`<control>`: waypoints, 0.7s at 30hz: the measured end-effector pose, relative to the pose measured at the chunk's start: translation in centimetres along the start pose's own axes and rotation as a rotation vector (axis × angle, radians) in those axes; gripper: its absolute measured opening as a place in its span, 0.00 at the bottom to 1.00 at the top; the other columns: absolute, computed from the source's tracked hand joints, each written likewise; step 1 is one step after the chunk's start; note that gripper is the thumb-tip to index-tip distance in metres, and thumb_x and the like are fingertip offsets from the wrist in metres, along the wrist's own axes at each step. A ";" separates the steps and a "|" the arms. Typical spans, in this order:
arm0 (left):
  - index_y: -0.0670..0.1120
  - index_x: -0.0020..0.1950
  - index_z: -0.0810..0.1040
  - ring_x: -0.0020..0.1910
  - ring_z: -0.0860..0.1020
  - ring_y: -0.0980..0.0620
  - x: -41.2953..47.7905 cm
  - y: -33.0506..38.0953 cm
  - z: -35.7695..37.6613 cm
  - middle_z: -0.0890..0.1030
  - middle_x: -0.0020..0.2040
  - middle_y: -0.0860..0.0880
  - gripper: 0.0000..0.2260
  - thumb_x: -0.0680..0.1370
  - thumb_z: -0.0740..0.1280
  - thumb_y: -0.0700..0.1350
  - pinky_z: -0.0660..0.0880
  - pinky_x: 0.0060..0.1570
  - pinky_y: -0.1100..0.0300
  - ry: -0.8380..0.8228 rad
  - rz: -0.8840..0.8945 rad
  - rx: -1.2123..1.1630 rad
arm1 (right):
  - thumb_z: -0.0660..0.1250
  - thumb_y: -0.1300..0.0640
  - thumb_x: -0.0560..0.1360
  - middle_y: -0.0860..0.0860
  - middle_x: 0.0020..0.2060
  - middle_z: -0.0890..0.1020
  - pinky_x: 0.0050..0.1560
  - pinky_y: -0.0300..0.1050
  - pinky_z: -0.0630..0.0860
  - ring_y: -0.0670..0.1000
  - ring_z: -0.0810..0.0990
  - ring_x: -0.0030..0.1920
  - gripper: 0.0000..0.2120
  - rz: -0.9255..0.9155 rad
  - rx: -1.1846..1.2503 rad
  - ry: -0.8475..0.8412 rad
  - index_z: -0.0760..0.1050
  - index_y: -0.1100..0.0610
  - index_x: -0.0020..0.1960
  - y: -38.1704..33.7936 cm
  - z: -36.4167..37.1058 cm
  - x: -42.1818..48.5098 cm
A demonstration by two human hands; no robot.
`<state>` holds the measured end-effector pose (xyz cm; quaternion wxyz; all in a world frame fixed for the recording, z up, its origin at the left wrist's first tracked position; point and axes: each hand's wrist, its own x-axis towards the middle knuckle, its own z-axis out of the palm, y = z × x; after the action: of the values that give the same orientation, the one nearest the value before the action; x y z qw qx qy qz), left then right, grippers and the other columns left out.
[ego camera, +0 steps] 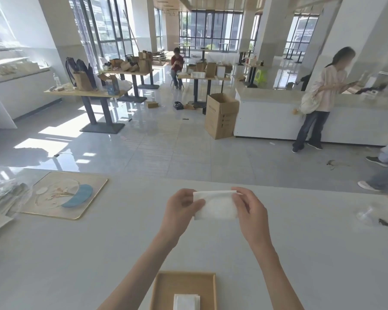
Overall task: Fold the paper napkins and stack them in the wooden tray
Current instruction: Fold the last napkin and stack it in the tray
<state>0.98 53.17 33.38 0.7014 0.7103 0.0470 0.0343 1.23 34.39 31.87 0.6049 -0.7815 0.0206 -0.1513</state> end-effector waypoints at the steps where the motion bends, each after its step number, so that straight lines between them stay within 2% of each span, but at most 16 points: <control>1: 0.46 0.51 0.79 0.40 0.83 0.49 0.2 -0.2 0.2 0.85 0.41 0.48 0.05 0.77 0.72 0.38 0.78 0.38 0.59 0.060 0.033 0.025 | 0.62 0.57 0.84 0.44 0.45 0.86 0.45 0.42 0.79 0.45 0.83 0.45 0.08 -0.012 -0.079 0.091 0.80 0.51 0.57 0.0 0.1 -0.1; 3: 0.50 0.49 0.78 0.43 0.81 0.47 0.2 -0.8 0.7 0.83 0.43 0.48 0.06 0.79 0.70 0.39 0.78 0.43 0.54 0.196 0.185 0.185 | 0.60 0.52 0.84 0.43 0.45 0.86 0.49 0.46 0.78 0.48 0.84 0.47 0.10 0.000 -0.201 0.173 0.80 0.51 0.54 -0.6 0.3 -0.6; 5: 0.51 0.50 0.77 0.45 0.78 0.50 -0.4 -1.5 1.4 0.80 0.46 0.51 0.07 0.80 0.68 0.39 0.77 0.46 0.55 0.248 0.447 0.361 | 0.58 0.42 0.83 0.45 0.43 0.87 0.49 0.45 0.79 0.48 0.85 0.47 0.17 0.120 -0.086 -0.018 0.81 0.50 0.52 -1.7 0.6 -1.0; 7: 0.50 0.52 0.76 0.47 0.75 0.51 -1.4 -2.7 2.2 0.76 0.48 0.54 0.08 0.79 0.66 0.38 0.74 0.47 0.60 0.200 0.752 0.545 | 0.56 0.35 0.81 0.50 0.48 0.88 0.52 0.45 0.82 0.49 0.87 0.50 0.25 0.295 0.154 -0.297 0.83 0.52 0.56 -2.6 1.1 -1.3; 9: 0.49 0.54 0.75 0.48 0.73 0.49 -2.3 -4.6 2.6 0.73 0.50 0.54 0.09 0.76 0.65 0.37 0.72 0.48 0.60 0.139 0.997 0.728 | 0.58 0.39 0.83 0.56 0.53 0.87 0.56 0.49 0.81 0.53 0.86 0.55 0.25 0.380 0.393 -0.432 0.83 0.57 0.60 -2.6 1.3 -1.4; 12: 0.48 0.55 0.74 0.54 0.73 0.48 -3.6 -6.5 2.4 0.73 0.54 0.52 0.13 0.74 0.65 0.33 0.70 0.55 0.58 0.118 1.137 0.817 | 0.64 0.52 0.82 0.62 0.52 0.84 0.50 0.52 0.79 0.58 0.84 0.51 0.16 0.465 0.527 -0.365 0.81 0.63 0.60 -1.7 1.2 -1.2; 14: 0.48 0.57 0.75 0.59 0.72 0.47 -5.1 -6.9 2.1 0.73 0.59 0.51 0.21 0.70 0.59 0.28 0.67 0.63 0.58 0.112 1.060 0.804 | 0.65 0.55 0.82 0.61 0.51 0.84 0.50 0.54 0.78 0.58 0.84 0.50 0.13 0.481 0.520 -0.307 0.81 0.64 0.58 -1.2 1.0 -1.0; 16: 0.51 0.61 0.73 0.65 0.70 0.51 -6.8 -6.7 1.7 0.72 0.63 0.53 0.26 0.69 0.57 0.28 0.66 0.67 0.59 0.085 0.789 0.626 | 0.65 0.56 0.82 0.60 0.51 0.85 0.52 0.53 0.79 0.57 0.84 0.51 0.13 0.470 0.514 -0.295 0.81 0.63 0.58 -1.1 0.8 -1.0; 17: 0.53 0.62 0.71 0.66 0.70 0.54 -7.4 -6.1 1.4 0.72 0.64 0.56 0.23 0.72 0.59 0.31 0.66 0.68 0.60 0.068 0.592 0.461 | 0.66 0.56 0.82 0.59 0.52 0.85 0.54 0.53 0.79 0.57 0.84 0.53 0.13 0.467 0.513 -0.301 0.81 0.63 0.59 -1.1 0.7 -1.0; 19: 0.54 0.62 0.71 0.64 0.75 0.57 -7.4 -4.4 0.7 0.76 0.62 0.57 0.13 0.79 0.63 0.45 0.71 0.66 0.58 -0.004 0.236 0.163 | 0.67 0.55 0.81 0.59 0.54 0.86 0.58 0.55 0.78 0.58 0.84 0.56 0.13 0.457 0.511 -0.335 0.82 0.61 0.60 -1.3 0.7 -1.2; 21: 0.52 0.61 0.75 0.58 0.80 0.57 -6.3 -3.1 0.2 0.82 0.58 0.53 0.15 0.78 0.64 0.57 0.76 0.60 0.57 -0.118 0.012 0.020 | 0.67 0.55 0.81 0.61 0.57 0.85 0.61 0.57 0.77 0.60 0.83 0.58 0.14 0.436 0.490 -0.380 0.82 0.61 0.62 -1.3 1.0 -1.6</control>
<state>-5.27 52.33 30.39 0.6957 0.7183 0.0013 -0.0039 -0.27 36.05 32.58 0.7850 -0.6050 0.0372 0.1281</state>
